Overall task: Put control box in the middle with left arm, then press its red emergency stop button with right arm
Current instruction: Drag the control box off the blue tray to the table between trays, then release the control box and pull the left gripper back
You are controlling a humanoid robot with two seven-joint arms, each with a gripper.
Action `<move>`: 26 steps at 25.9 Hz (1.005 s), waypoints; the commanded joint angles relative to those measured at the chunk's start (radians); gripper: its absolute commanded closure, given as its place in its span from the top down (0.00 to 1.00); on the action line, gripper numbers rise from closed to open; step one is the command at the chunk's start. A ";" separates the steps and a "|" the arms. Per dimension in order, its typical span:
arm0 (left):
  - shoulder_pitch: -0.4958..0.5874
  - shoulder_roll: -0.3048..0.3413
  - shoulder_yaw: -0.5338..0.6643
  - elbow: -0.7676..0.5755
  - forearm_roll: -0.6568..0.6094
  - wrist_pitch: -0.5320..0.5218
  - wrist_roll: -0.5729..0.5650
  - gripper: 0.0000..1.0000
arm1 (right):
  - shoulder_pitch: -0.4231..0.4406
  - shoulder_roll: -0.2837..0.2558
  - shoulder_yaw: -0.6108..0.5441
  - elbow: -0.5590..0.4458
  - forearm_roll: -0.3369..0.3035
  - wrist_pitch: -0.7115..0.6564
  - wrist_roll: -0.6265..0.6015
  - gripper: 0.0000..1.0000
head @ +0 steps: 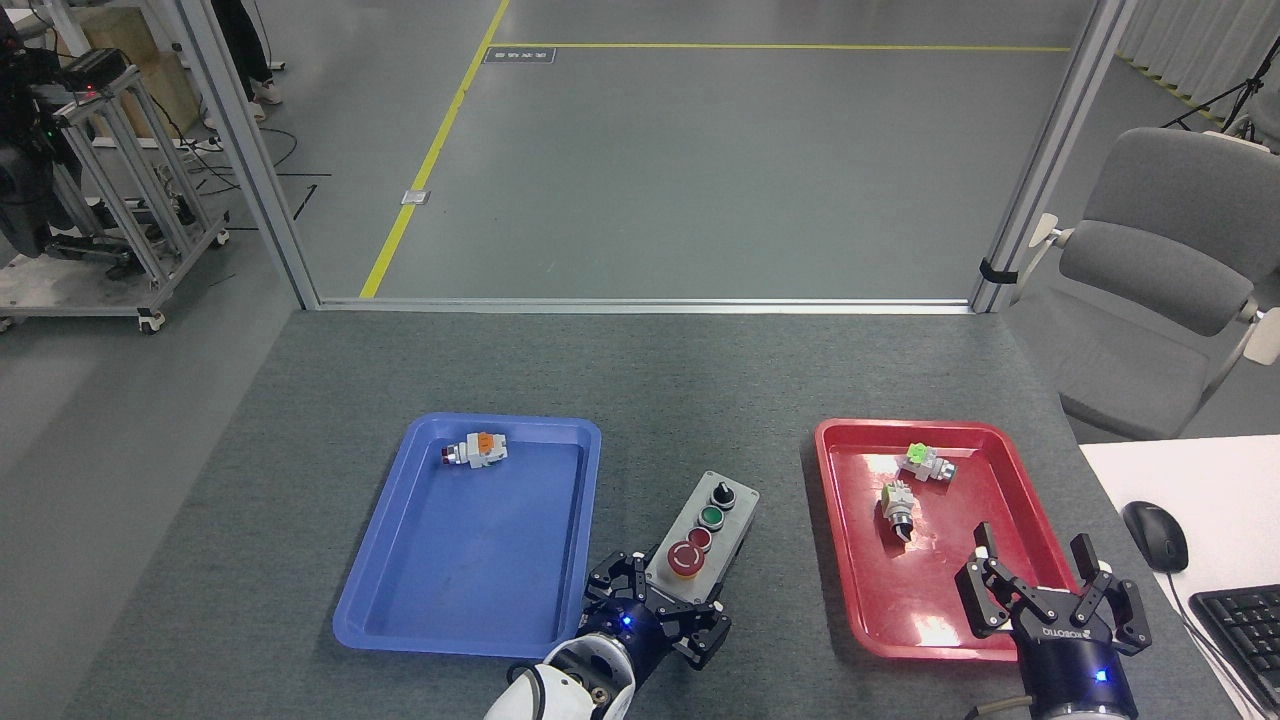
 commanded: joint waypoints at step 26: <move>0.453 0.319 0.436 -0.748 0.079 -0.213 0.014 0.99 | -0.063 0.033 0.396 0.031 0.026 0.135 0.019 0.43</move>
